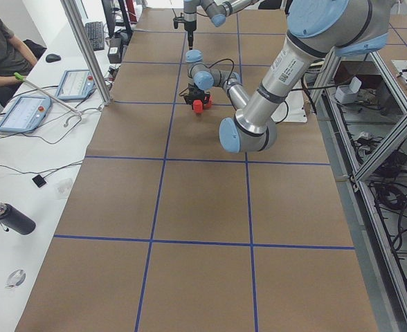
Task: Form red blocks into L shape at center
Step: 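Hold the cube with the left gripper against the farther cube of the pair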
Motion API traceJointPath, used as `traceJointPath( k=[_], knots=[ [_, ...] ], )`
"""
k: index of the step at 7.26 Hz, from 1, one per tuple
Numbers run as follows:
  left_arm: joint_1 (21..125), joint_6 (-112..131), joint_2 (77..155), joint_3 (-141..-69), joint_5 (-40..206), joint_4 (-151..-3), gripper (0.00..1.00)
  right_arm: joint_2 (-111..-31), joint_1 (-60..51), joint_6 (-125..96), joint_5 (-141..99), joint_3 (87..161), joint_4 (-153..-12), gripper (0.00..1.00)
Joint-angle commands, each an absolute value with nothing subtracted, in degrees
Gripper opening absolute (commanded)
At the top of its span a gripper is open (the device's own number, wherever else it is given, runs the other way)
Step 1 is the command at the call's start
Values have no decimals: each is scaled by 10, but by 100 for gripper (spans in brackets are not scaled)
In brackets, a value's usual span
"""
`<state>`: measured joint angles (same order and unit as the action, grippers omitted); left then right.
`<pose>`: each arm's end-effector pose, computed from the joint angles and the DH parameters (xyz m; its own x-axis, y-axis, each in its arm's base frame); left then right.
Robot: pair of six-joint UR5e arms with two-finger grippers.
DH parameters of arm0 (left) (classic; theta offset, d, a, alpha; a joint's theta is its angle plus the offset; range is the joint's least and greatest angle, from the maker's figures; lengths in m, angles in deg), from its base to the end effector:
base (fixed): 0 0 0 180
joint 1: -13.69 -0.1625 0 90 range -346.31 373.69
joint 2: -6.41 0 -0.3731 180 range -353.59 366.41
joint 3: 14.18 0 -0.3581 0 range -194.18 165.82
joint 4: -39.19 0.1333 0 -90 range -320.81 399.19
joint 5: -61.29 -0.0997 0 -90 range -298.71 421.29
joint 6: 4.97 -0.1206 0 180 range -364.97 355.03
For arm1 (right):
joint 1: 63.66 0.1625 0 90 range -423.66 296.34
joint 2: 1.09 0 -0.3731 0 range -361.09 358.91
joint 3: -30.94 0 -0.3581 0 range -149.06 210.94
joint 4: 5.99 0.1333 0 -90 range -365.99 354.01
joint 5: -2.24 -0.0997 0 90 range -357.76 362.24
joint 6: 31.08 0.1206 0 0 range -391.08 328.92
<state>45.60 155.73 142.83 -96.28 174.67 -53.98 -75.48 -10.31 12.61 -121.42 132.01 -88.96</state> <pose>0.5478 -0.4418 0.2130 -0.0370 -0.9975 0.0599 0.6846 -0.0689 -0.7257 -0.2804 -0.4882 0.3892 0.6931 -0.0767 0.7168 0.0246 0.9963 0.0828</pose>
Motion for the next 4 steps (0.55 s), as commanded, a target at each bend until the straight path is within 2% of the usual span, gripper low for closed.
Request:
traceJointPath(
  k=[1,4],
  knots=[
    [456,1558,1430,-957,1747,-540,0,-754,-103,126,-1214,1319,-890,100],
    [456,1558,1432,-955,1746,-541,0,-755,-103,126,-1214,1319,-890,100]
  ],
)
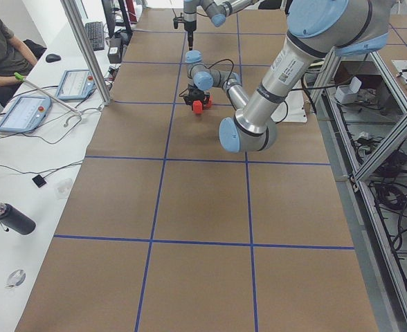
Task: Form red blocks into L shape at center
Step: 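Hold the cube with the left gripper against the farther cube of the pair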
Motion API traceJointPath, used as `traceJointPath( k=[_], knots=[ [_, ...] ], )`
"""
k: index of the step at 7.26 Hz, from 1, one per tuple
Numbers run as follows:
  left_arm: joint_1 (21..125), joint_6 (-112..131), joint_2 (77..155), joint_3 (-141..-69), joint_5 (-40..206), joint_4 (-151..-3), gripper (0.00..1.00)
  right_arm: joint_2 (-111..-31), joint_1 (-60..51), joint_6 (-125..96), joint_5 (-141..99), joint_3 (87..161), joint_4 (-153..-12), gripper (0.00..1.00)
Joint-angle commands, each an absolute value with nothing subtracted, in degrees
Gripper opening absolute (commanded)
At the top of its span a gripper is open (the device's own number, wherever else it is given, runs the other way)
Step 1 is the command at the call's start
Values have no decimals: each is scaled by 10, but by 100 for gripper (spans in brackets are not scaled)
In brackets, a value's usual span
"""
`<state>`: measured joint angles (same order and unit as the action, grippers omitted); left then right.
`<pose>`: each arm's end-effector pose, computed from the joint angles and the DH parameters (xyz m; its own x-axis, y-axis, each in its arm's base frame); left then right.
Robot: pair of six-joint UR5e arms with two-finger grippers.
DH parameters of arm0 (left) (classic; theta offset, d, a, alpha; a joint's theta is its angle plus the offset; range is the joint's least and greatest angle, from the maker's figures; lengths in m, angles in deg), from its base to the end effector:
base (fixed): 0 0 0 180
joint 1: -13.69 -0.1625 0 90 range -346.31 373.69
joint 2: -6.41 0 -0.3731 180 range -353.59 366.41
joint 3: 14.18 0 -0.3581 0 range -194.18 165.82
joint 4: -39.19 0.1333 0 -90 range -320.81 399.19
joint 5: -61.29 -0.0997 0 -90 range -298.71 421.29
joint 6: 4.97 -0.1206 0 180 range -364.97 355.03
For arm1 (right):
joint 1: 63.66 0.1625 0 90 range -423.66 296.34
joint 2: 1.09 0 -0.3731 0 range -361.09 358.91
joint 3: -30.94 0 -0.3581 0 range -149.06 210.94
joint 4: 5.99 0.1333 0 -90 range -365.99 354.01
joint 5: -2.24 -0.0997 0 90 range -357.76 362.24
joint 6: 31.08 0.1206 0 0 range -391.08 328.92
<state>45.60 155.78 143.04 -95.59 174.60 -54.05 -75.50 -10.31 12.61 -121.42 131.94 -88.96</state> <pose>0.5500 -0.4433 0.2155 -0.0388 -0.9972 0.0632 0.6892 -0.0725 -0.7209 -0.2804 -0.4882 0.3900 0.6938 -0.0758 0.7162 0.0247 0.9964 0.0815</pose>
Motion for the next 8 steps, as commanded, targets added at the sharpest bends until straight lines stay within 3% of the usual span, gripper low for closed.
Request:
traceJointPath(
  k=[1,8],
  knots=[
    [455,1559,1437,-946,1746,-541,0,-755,-103,126,-1214,1319,-890,100],
    [455,1558,1440,-940,1746,-541,0,-754,-103,126,-1214,1321,-890,100]
  ],
)
